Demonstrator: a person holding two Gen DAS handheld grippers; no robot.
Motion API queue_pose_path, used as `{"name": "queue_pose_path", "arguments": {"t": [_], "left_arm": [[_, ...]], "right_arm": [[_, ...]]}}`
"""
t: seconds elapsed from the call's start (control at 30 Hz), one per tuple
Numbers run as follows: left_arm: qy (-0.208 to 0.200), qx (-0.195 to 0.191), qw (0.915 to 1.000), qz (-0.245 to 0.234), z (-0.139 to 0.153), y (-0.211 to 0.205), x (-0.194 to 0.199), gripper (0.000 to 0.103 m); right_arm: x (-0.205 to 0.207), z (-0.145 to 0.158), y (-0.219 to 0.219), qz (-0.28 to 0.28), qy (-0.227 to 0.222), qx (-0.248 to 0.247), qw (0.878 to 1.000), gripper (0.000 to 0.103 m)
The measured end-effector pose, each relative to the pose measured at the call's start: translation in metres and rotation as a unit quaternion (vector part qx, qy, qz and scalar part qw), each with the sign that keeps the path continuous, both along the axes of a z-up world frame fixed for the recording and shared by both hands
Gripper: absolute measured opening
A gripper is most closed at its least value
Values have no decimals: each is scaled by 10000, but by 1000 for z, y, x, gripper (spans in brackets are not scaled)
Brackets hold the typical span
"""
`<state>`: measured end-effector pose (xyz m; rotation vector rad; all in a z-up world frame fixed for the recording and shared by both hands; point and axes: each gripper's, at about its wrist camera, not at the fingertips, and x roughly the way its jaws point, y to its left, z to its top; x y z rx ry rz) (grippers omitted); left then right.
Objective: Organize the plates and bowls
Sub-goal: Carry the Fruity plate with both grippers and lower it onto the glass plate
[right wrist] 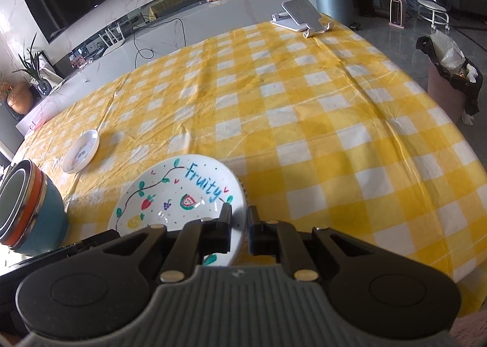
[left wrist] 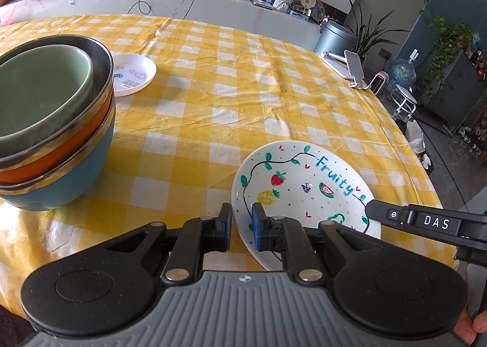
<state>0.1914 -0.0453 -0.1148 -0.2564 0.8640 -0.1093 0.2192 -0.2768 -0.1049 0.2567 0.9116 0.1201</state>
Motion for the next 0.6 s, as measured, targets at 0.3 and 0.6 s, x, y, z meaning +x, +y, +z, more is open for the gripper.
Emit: {"name": "queue_pose_path", "arguments": {"t": [0.3, 0.6], "left_arm": [[-46, 208, 9998, -63, 2, -5, 0, 15], [17, 77, 9999, -141, 4, -2, 3, 31]], "right_arm": [[0, -2, 16, 154, -21, -547, 9984, 8], [-2, 4, 14, 113, -226, -474, 9986, 32]]}}
